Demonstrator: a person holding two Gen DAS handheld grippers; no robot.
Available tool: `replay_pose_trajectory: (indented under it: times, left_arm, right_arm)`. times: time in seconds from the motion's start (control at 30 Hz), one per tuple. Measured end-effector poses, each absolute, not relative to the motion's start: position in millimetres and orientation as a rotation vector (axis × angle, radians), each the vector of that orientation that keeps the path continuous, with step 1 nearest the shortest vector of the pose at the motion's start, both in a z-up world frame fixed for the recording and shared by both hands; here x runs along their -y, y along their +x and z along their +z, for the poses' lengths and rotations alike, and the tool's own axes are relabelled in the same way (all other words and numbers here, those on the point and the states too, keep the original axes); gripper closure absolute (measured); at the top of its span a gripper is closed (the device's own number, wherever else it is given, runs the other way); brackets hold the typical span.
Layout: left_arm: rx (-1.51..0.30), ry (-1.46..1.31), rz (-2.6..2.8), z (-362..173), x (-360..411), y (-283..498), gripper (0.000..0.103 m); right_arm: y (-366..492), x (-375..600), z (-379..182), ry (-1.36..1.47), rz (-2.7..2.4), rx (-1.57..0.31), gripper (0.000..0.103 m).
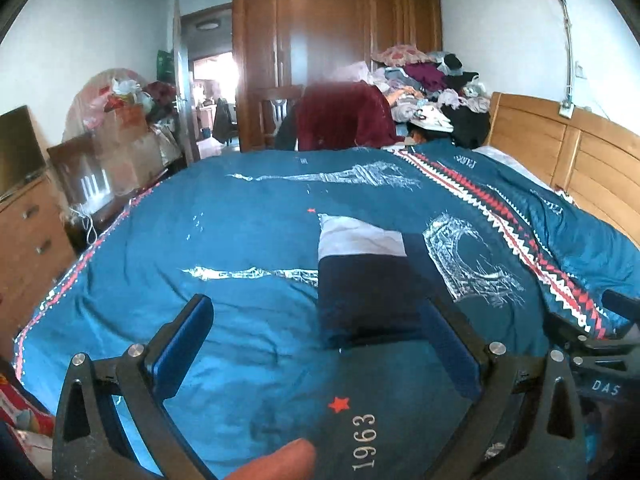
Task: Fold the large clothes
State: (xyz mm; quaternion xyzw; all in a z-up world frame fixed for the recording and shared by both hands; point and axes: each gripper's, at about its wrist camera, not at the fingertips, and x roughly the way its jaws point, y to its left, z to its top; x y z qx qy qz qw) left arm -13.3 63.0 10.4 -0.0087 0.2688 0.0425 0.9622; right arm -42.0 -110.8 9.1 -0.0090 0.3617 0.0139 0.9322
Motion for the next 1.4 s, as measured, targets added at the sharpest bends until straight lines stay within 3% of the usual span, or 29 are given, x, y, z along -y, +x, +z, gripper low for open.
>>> replay_pose_trajectory:
  times: [1.4]
  left_arm:
    - [-0.589, 0.027, 0.119, -1.0, -59.0, -11.6, 0.0]
  right_arm:
    - [-48.8, 126.2, 6.6, 0.041, 0.062, -0.766, 0.0]
